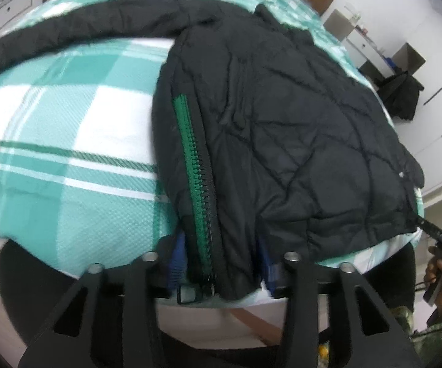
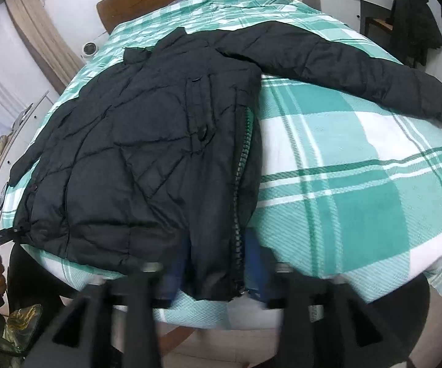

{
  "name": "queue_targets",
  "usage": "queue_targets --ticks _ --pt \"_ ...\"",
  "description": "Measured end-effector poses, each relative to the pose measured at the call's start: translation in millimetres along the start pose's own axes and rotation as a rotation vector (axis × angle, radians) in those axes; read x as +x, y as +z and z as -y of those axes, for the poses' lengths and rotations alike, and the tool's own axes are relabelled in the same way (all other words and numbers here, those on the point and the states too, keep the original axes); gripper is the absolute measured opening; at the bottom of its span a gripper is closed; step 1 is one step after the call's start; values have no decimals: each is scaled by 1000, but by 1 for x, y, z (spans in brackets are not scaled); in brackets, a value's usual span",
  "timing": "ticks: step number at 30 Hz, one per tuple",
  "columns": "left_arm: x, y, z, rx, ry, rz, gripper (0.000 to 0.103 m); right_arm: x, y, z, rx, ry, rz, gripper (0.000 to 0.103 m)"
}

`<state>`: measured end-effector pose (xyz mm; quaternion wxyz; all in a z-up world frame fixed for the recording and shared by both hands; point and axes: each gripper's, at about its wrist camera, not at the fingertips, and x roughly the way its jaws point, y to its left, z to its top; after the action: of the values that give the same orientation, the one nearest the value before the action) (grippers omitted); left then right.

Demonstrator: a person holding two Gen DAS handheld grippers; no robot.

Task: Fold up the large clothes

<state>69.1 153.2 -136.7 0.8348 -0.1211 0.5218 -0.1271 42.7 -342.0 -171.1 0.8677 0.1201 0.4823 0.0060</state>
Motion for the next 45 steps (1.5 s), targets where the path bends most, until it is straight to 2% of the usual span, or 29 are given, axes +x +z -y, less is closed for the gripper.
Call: queue_targets --ticks 2,5,7,9,11,14,17,19,22,25,27,28,31,34,38,42,45 --pt "-19 1 2 17 35 64 77 -8 1 8 10 -6 16 61" --pt "-52 2 8 58 163 206 99 -19 3 15 21 -48 38 61" --pt "-70 4 16 80 243 325 101 -26 7 17 20 -93 60 63" --pt "-75 12 27 89 257 402 101 -30 12 16 18 -126 79 69" --pt "-79 20 32 88 242 427 101 -36 19 13 20 -157 111 71" --pt "-75 29 38 82 206 436 101 -39 29 7 1 -166 141 72" --pt "-69 28 40 62 200 433 101 -38 35 1 -15 -203 104 72" --pt "-62 26 42 49 196 416 101 -37 34 0 -19 -180 94 72" --pt "-57 16 46 33 181 384 101 -43 33 4 -6 -137 140 72" --pt "-50 13 44 21 131 329 100 -58 33 7 18 -93 236 72" --pt "-47 13 48 44 88 299 100 -64 35 6 15 -80 287 80" --pt "-47 14 50 56 83 286 100 -65 37 5 6 -92 300 88" --pt "-42 17 57 85 118 243 100 -62 40 -1 -36 -103 277 89" --pt "-44 16 64 107 151 256 100 -55 39 -9 -69 -91 233 89" --pt "-48 16 69 126 157 258 101 -52 36 -12 -43 -39 227 89" --pt "-50 17 75 161 206 269 101 -48 37 -10 -14 -49 220 89" --pt "-54 15 77 175 198 292 101 -44 38 -9 -8 -79 223 89"
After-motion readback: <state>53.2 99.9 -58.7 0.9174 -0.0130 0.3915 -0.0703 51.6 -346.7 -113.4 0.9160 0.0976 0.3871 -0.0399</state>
